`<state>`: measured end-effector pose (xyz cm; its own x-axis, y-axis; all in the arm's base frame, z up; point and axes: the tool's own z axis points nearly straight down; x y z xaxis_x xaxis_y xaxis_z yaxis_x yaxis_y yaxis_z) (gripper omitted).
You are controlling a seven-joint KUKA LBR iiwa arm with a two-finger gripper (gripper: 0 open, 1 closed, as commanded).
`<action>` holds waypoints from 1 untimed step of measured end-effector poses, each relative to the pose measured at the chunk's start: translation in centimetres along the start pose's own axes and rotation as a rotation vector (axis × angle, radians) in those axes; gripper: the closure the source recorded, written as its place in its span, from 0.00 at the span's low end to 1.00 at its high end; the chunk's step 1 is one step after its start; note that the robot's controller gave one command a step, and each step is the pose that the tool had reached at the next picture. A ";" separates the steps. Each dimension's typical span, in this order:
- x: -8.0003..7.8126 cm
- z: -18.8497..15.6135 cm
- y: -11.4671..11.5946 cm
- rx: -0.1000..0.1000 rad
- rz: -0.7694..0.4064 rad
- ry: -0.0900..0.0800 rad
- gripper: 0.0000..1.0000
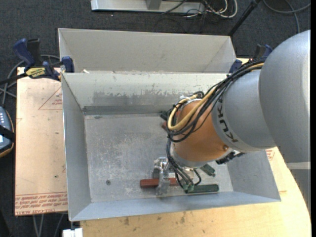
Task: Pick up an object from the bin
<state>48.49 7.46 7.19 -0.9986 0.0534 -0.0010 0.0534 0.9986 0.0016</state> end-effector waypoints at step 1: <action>-0.1 -3.7 0.1 0.000 0.001 -0.003 1.00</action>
Offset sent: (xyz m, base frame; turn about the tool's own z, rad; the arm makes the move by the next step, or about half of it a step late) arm -0.0001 0.0001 0.0351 0.0000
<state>48.56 7.51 10.85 -0.9985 0.0543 -0.0035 0.0543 0.9985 0.0021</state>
